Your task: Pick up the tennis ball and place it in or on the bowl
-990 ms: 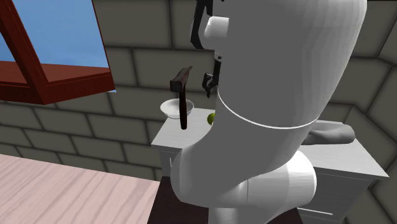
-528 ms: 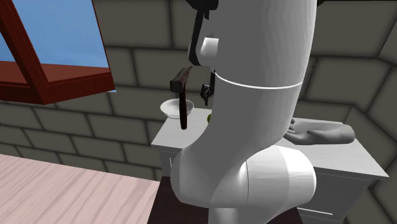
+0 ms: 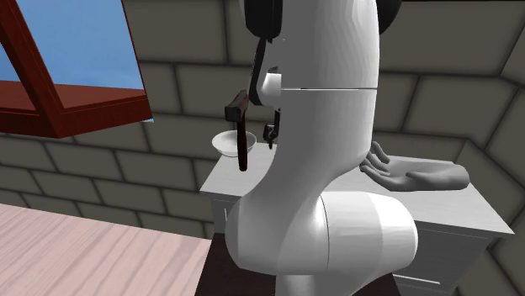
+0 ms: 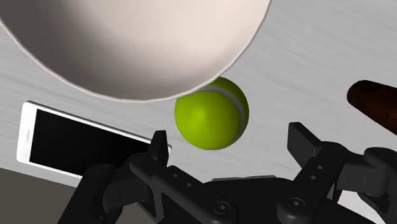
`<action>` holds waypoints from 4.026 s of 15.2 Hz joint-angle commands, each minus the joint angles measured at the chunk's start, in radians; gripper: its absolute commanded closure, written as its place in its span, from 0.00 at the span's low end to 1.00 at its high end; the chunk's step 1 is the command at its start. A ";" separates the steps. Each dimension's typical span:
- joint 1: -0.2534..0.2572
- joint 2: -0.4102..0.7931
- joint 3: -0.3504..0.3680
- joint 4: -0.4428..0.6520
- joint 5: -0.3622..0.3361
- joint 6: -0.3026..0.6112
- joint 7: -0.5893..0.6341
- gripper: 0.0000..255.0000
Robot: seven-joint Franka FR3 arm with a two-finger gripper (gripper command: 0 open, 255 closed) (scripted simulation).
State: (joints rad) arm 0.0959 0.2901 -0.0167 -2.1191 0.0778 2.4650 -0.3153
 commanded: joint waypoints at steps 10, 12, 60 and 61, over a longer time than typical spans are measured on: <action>-0.001 0.077 0.004 0.004 0.006 0.073 -0.007 0.00; -0.001 0.077 0.004 0.004 0.006 0.073 -0.007 0.00; 0.077 -0.005 0.040 0.277 -0.045 -0.293 0.141 0.00; 0.066 0.011 0.035 0.283 -0.048 -0.300 0.114 0.00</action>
State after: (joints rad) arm 0.1714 0.2889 0.0225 -1.8372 0.0318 2.1674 -0.1779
